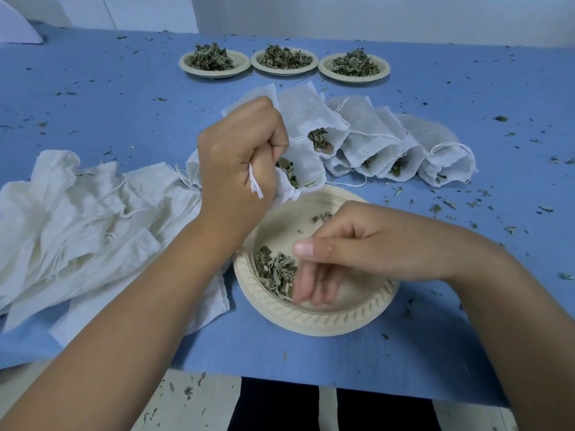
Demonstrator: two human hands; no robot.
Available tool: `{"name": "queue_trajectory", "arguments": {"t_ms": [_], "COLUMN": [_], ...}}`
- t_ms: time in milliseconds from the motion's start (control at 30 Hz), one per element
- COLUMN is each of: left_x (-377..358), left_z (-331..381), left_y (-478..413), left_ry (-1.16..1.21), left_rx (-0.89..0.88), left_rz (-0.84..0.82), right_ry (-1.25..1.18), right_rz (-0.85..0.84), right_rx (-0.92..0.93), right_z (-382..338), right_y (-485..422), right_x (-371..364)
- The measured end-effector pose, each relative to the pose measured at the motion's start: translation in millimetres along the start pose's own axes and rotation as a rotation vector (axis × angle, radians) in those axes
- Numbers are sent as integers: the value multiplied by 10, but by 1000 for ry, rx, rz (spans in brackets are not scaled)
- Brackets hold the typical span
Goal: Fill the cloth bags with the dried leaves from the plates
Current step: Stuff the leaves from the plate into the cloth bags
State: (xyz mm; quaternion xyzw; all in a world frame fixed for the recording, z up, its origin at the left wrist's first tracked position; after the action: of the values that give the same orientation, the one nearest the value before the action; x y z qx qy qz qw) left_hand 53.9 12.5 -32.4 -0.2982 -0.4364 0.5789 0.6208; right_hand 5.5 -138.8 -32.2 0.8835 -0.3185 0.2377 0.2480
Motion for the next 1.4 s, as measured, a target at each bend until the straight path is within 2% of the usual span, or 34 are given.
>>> {"name": "queue_trajectory", "arguments": {"t_ms": [33,100,167,200,233,300,400,467,533,600,667,733,800,867,933,1067,1400], "left_x": [3,11,11,5,0,-3,5,12,14,9,7,7,17,20,14,9,10], "left_z": [-1,-1,2,4,6,3,-4,-3,2,4,2,-1,1,4,-5,-8,6], "left_y": [0,-2,-7,-9,-10,-4,0,-6,-10,-9,-3,0,-9,-16,-11,-13,-16], "left_ry": [0,-6,-8,-8,-7,1,8,6,2,4,8,6,-5,-6,3,4,-1], "left_rx": [0,-3,-4,-3,-3,-10,-11,-5,-2,-1,-2,-1,3,4,-2,-5,8], "left_rz": [7,15,9,4,0,-4,11,23,25,21,16,16,23,26,19,7,5], "right_ry": [-77,-42,277,422,495,441,81,29,146,234,192,139,234,313,319,322,371], "right_rz": [50,313,574,607,585,481,348,432,514,395,200,133,185,154,83,79,197], "right_rx": [38,33,-28,-53,-64,-50,-13,23,4,-20,-2,30,43,66,127,192,330], "right_z": [-21,9,117,152,167,177,102,115,131,111,65,62,76,48,21,2,-2], "right_y": [5,26,1,-20,-50,-95,-84,-61,-54,-82,-100,-81,-58,-64,-113,-185,-233], "right_x": [8,86,168,188,184,118,54,91,126,64,-27,-27,32,10,-91,-173,-213]}}
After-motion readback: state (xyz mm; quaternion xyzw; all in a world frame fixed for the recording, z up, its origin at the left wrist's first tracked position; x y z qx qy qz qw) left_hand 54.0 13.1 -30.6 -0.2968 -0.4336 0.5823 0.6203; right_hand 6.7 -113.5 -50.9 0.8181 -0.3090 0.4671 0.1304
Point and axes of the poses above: each hand's wrist, its own y-axis away from the middle knuckle, its own x-axis out of the back of the hand, z = x × y, the point moved 1 cm from there along -y, towards the middle knuckle, and after that the axes turned 14 degrees about y, right-handed, at the moved point
